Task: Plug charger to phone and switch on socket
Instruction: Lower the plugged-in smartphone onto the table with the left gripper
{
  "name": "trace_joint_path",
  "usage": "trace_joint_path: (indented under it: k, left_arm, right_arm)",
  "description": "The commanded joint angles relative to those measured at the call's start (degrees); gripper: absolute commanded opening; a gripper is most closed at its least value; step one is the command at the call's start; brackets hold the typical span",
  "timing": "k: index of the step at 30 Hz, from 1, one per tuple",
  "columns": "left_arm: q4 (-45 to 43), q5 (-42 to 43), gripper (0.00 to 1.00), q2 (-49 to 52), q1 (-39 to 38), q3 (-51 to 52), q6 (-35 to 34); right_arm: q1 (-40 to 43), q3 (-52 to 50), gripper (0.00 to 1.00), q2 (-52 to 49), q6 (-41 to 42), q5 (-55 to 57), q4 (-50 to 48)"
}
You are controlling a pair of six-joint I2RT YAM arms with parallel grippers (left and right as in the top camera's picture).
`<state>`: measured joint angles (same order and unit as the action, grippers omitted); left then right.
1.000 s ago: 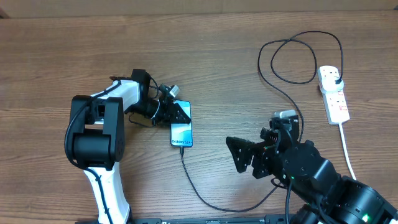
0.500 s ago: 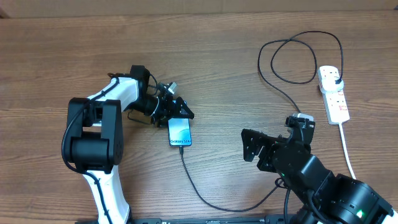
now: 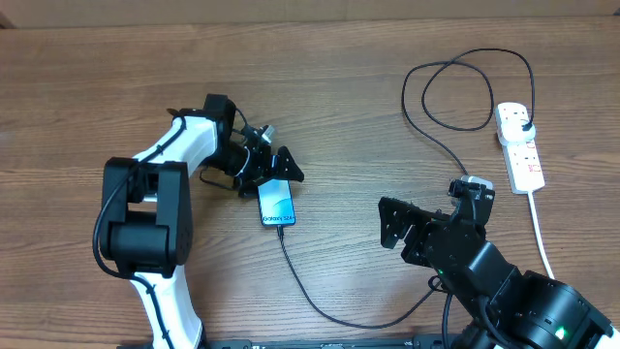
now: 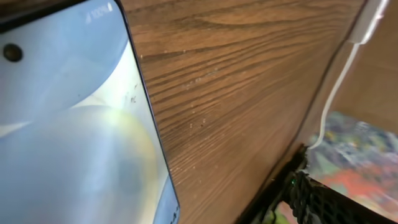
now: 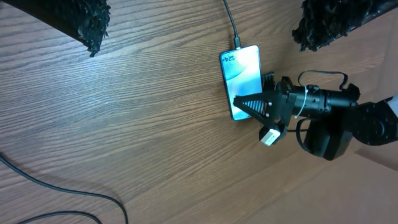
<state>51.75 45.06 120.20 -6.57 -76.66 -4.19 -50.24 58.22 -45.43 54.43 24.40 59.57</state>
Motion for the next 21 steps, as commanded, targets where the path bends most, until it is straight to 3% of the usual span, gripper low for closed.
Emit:
trace_joint_path:
  k: [1, 7, 11, 21]
  left_arm:
    - [-0.9, -27.5, 1.00, 6.1, -1.0, 3.3, -3.2]
    - [-1.2, -28.5, 1.00, 6.1, -2.8, 3.3, -5.5]
    - [-0.5, -34.4, 1.00, 6.1, -2.9, 3.4, -9.2]
    - [-0.8, -34.5, 1.00, 6.1, -2.8, 3.4, -11.5]
  right_arm:
    - [0.1, 1.4, 1.00, 0.2, 0.7, 0.9, -0.2]
    - [0.1, 1.4, 1.00, 0.2, 0.7, 0.9, 0.2]
    - [0.1, 1.4, 1.00, 0.2, 0.7, 0.9, 1.0]
    - [0.1, 1.4, 1.00, 0.2, 0.7, 0.8, 1.6]
